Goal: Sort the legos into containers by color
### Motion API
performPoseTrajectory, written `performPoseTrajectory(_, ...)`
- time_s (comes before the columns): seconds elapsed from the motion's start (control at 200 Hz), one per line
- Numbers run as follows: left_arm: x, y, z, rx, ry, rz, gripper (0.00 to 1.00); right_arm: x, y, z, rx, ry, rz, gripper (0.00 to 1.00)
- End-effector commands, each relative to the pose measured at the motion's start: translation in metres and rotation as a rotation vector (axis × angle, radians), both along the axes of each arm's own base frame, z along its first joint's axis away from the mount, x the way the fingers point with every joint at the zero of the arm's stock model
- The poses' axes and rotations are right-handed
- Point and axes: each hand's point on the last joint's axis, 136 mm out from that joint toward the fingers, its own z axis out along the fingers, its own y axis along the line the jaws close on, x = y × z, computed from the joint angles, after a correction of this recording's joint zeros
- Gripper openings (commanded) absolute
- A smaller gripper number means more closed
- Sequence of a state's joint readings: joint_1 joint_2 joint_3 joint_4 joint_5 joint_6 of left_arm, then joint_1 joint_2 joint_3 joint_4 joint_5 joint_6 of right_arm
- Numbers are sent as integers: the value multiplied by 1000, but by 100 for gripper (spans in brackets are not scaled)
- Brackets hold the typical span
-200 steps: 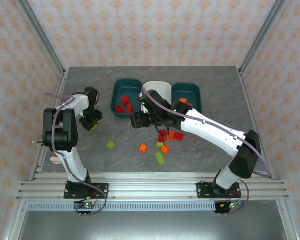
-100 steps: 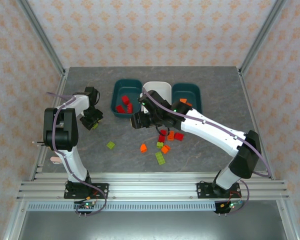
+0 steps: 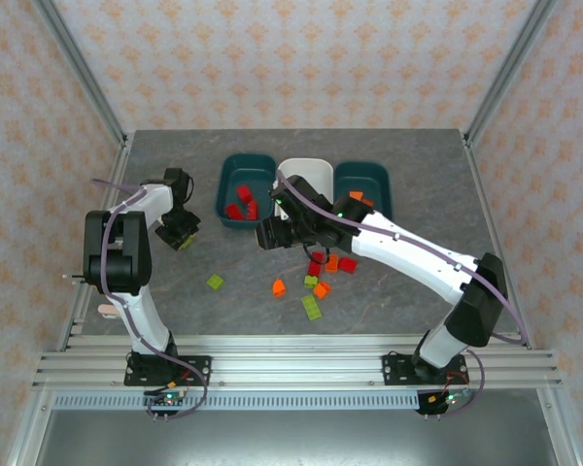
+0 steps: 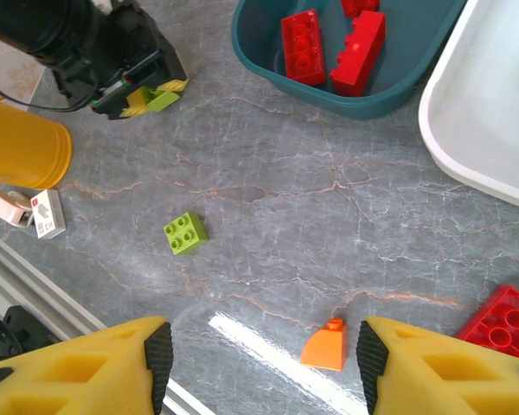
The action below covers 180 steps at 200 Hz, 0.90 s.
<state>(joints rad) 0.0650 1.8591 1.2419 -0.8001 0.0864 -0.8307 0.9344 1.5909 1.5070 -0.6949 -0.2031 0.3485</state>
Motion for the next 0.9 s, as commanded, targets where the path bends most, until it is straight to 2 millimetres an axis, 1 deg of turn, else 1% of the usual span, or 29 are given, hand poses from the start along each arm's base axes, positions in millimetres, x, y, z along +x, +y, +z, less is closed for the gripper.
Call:
performPoseTrajectory(0.0,-4,-4,43,42,-46,-71,30,8,-22,20,3,-44,-68,60)
performPoseTrajectory(0.05,0,-14,60,55,-75,-125,30,12,-31,24,0,-58,-99,60)
performPoseTrajectory(0.095,5,-26,75,59,-106,-178,30,17,-42,25,-8,-71,-134,60)
performPoseTrajectory(0.255,29,-93,114,22,-205,-364,30,35,-89,23,-11,-81,-297,60)
performPoseTrajectory(0.305,38,-117,124,6,-239,-412,30,40,-105,23,-8,-80,-352,60)
performPoseTrajectory(0.43,65,-180,143,-42,-326,-517,30,49,-136,22,4,-67,-462,61)
performPoseTrajectory(0.455,69,-191,142,-45,-328,-539,30,50,-142,23,9,-64,-482,61)
performPoseTrajectory(0.5,77,-210,146,-49,-345,-574,29,53,-151,23,19,-58,-516,61)
performPoseTrajectory(0.51,79,-214,140,-48,-330,-583,29,53,-153,23,22,-55,-523,62)
performPoseTrajectory(0.535,82,-224,135,-45,-318,-604,29,54,-157,24,29,-51,-537,62)
performPoseTrajectory(0.621,94,-252,129,-30,-312,-665,29,56,-167,24,42,-39,-568,62)
performPoseTrajectory(0.706,100,-273,112,-15,-280,-707,28,54,-174,24,34,-32,-583,62)
performPoseTrajectory(0.771,101,-283,97,4,-251,-728,29,53,-178,23,33,-28,-589,62)
performPoseTrajectory(0.896,101,-289,66,34,-197,-733,29,47,-185,20,29,-15,-599,62)
